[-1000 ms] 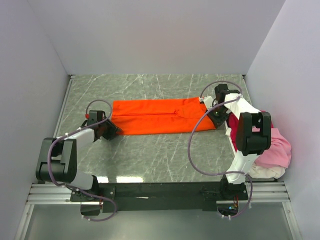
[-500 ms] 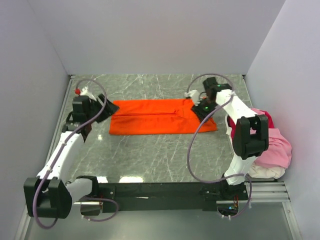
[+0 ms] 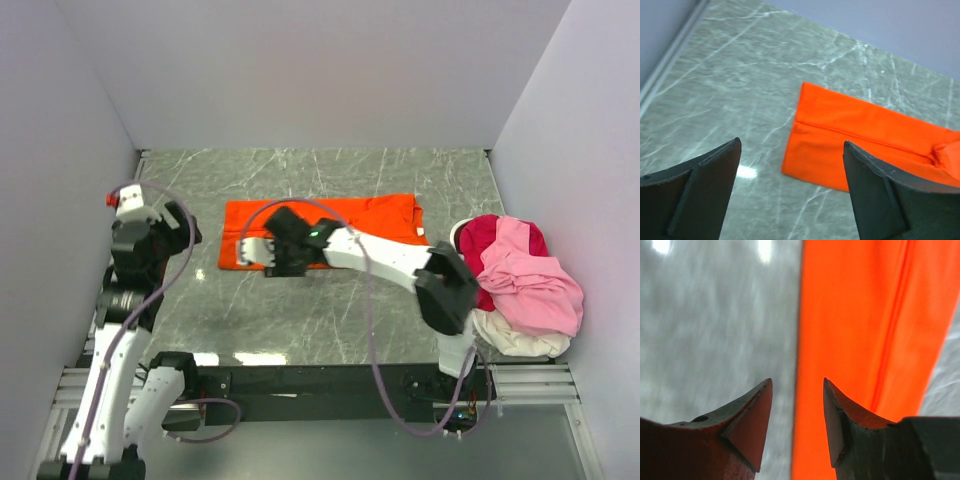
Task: Fold and stack the t-shirts
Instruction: Fold the tshirt
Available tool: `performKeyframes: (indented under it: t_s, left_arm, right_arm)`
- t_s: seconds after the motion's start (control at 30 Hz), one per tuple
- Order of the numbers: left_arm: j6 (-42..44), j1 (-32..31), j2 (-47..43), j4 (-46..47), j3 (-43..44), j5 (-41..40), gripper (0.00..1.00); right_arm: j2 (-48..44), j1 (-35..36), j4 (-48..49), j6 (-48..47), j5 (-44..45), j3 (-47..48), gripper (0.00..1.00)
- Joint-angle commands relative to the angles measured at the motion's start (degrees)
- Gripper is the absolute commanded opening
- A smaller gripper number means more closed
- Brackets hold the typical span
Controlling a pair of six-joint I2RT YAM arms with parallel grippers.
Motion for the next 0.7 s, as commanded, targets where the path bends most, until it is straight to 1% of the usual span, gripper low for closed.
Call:
performKeyframes:
  t_s: [0.0,0.03,0.07,0.1,0.13,0.33,0.47,0.53,0.63,0.67]
  left_arm:
    - [2.92,-0.53,-6.61,0.88,-5.48,-3.72,0.9]
    - [3.1,-0.62,-7.93,0.62,-5.49,-3.62,0.9]
    - [3.02,-0.71,-9.94,0.79,-5.23,-5.27,0.91]
    - [2.84,-0.71,-11.01,1.4,-5.66,-6.25,0.95]
    - [2.93,-0.71,-12.32,2.11,-6.71,-6.69,0.97]
    - [3.1,-0.71,-11.99,2.99,-6.11,-4.85,0.97]
    - [3.1,-0.71,-13.04,3.08,-6.11,-5.29,0.97]
    - [3.19,-0.71,-14.09,3.34,-6.37,-5.55,0.97]
    - [3.19,-0.71,-14.79,3.52,-6.55,-5.55,0.97]
    - [3.19,-0.71,-14.8,3.43,-6.55,-5.55,0.97]
  right_arm:
    - [8.52,3.51,6.83,3.3,11.55,8.76,0.52]
    - [10.12,4.22,6.74,3.57,12.52,10.1,0.53]
    - [11.53,4.67,6.83,3.92,12.88,11.33,0.53]
    - [13.9,5.19,6.92,4.19,13.23,13.35,0.53]
    - [14.96,5.98,6.83,4.89,13.84,14.24,0.53]
    - [22.52,7.13,6.22,8.06,15.43,20.92,0.53]
    - [25.42,7.4,5.87,7.97,16.4,22.07,0.52]
    - [26.05,7.48,5.78,7.88,16.49,21.89,0.49]
    - [26.58,7.48,5.51,7.62,16.49,20.4,0.36]
    - [26.66,7.4,5.34,7.62,16.4,19.62,0.21]
